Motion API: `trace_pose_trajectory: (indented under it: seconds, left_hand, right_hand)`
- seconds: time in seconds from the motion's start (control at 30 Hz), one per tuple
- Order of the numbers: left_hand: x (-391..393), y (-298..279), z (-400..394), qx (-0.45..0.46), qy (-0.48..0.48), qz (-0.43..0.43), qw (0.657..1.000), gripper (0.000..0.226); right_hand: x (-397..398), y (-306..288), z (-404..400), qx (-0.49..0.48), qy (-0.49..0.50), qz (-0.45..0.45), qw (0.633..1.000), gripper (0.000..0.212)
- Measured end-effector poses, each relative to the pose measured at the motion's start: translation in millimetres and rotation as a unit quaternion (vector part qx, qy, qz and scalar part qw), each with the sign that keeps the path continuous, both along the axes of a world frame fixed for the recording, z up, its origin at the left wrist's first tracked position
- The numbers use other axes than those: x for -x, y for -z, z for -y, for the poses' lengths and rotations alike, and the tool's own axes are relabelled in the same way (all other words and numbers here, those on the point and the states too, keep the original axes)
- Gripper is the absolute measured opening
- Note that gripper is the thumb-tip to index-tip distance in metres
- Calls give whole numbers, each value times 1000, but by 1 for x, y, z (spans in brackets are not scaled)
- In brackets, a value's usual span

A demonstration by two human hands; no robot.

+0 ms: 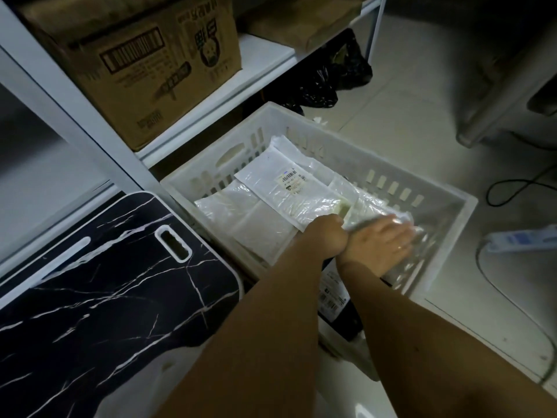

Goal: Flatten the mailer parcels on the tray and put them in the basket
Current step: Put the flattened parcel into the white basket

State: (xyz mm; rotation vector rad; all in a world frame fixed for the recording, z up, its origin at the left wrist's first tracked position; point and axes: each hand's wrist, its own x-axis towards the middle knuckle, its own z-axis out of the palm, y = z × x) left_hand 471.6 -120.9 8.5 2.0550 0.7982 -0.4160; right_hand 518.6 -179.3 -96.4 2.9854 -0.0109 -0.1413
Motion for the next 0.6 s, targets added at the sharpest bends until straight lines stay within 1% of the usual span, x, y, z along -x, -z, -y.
trace_pose_trajectory:
  seconds: [0.03, 0.07, 0.1, 0.13, 0.2, 0.23, 0.3, 0.43, 0.6]
  left_hand:
    - [-1, -1, 2, 5, 6, 2, 1000, 42]
    - [-1, -1, 3, 10, 9, 2, 1000, 43]
    - [-2, -1, 4, 14, 10, 1, 1000, 44]
    - [-3, 1, 3, 15, 8, 0, 1000, 44]
    - [-2, 7, -1, 13, -6, -2, 1000, 45]
    - [-3, 10, -3, 11, -12, -4, 1000, 47]
    - [-2, 15, -7, 11, -20, -7, 1000, 48]
    - [-3, 22, -13, 24, -29, -4, 999, 50]
    - [-6, 31, -16, 34, -36, -8, 999, 52]
  right_hand:
    - [-3, 0, -2, -42, -40, -13, 998, 71]
    - [-5, 4, -4, -70, -102, -27, 992, 76]
    - [-6, 8, -6, -71, -151, -43, 985, 81]
    - [-9, 13, -7, -60, -163, -65, 983, 83]
    - [-16, 21, -9, -47, -123, -109, 985, 79]
    - [-20, 26, -9, -53, -95, -131, 985, 75]
    - [-27, 32, -6, -70, -70, -151, 984, 70]
    - [-40, 47, 0, -93, -58, -170, 979, 64]
    - [-43, 65, 2, -117, -48, -206, 970, 64]
